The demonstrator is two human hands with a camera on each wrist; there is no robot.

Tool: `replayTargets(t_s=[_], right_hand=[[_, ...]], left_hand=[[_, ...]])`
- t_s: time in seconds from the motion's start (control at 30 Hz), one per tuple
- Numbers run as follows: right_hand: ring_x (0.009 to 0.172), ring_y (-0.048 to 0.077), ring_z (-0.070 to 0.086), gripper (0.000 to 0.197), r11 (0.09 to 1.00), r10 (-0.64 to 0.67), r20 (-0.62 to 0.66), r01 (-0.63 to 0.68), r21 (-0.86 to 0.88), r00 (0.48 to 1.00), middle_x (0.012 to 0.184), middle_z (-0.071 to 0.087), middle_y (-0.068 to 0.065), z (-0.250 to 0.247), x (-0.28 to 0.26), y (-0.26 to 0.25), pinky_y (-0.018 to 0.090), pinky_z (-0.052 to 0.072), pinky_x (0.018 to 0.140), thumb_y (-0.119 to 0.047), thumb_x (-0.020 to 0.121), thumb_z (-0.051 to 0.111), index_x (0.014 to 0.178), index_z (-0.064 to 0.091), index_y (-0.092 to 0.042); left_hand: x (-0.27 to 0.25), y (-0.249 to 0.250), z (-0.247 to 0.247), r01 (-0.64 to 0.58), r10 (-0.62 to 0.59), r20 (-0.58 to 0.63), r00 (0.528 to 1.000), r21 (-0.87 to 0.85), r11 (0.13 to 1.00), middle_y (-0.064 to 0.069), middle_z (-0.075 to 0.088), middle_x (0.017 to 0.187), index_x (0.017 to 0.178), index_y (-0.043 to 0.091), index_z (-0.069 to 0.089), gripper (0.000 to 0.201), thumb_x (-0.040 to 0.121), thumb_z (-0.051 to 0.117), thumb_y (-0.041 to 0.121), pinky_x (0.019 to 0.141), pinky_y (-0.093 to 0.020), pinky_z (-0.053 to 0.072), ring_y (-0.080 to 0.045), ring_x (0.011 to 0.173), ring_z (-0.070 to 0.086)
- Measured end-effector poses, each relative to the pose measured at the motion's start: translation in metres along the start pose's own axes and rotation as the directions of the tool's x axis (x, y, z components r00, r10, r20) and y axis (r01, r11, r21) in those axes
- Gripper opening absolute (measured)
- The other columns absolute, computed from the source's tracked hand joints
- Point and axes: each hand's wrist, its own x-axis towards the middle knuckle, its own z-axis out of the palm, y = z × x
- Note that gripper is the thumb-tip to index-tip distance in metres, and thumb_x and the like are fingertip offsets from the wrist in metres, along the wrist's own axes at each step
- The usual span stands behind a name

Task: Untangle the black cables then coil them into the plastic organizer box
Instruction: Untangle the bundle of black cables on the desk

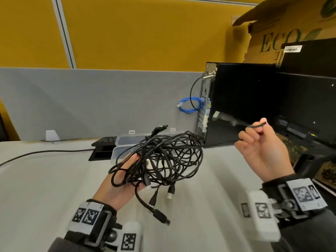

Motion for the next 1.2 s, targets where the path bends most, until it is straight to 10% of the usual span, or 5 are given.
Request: replayTargets(t_s=[0.2,0.6,0.73,0.9,1.2], right_hand=[[0.050,0.017,0.038,0.047,0.881,0.046,0.164,0.038,-0.472,0.985,0.052,0.033,0.005,-0.018,0.002,-0.007,0.035,0.049,0.071,-0.019,0.098,0.032,0.052,0.037,-0.016],[0.101,0.018,0.056,0.056,-0.177,-0.017,0.034,0.031,-0.984,0.999,0.121,0.053,-0.002,-0.036,-0.011,0.009,0.032,0.047,0.083,-0.043,0.083,0.061,0.131,0.040,-0.022],[0.109,-0.004,0.048,0.037,0.007,0.215,0.379,0.386,-0.922,0.900,0.119,0.052,-0.022,0.002,-0.019,0.040,0.021,0.037,0.098,-0.049,0.087,0.046,0.120,0.053,-0.034],[0.062,0.023,0.057,0.018,0.562,0.184,0.406,0.243,-0.791,0.895,0.069,0.060,0.008,0.015,-0.022,0.056,0.035,0.057,0.065,-0.014,0.094,0.049,0.082,0.061,-0.007],[0.068,0.007,0.059,0.006,0.630,-0.197,0.418,0.441,-0.639,0.887,0.075,0.066,0.002,0.025,-0.020,0.059,0.012,0.044,0.064,-0.013,0.085,0.060,0.087,0.066,-0.015]], left_hand=[[-0.002,0.008,-0.006,-0.123,0.126,-0.013,0.992,0.155,0.980,-0.003,0.063,0.071,0.075,0.017,0.065,0.029,0.064,0.081,0.038,0.055,-0.031,0.055,-0.014,0.062,0.063],[-0.002,0.015,-0.007,-0.327,0.322,0.095,0.942,0.483,0.812,-0.008,0.057,0.073,0.080,0.011,0.055,0.070,0.045,0.079,0.066,0.053,-0.025,0.053,-0.014,0.059,0.058],[-0.001,0.010,-0.004,-0.342,0.343,0.097,0.934,0.516,0.785,-0.014,0.055,0.078,0.090,0.000,0.051,0.089,0.038,0.081,0.067,0.056,-0.024,0.055,-0.015,0.063,0.061],[-0.005,0.011,0.000,-0.330,0.308,0.130,0.943,0.506,0.797,-0.001,0.063,0.068,0.079,0.011,0.057,0.072,0.040,0.080,0.068,0.057,-0.022,0.054,-0.011,0.060,0.063],[-0.009,0.010,0.010,-0.322,0.251,0.202,0.947,0.593,0.738,0.006,0.062,0.068,0.068,0.032,0.063,0.047,0.048,0.072,0.074,0.061,-0.026,0.051,-0.017,0.068,0.060]])
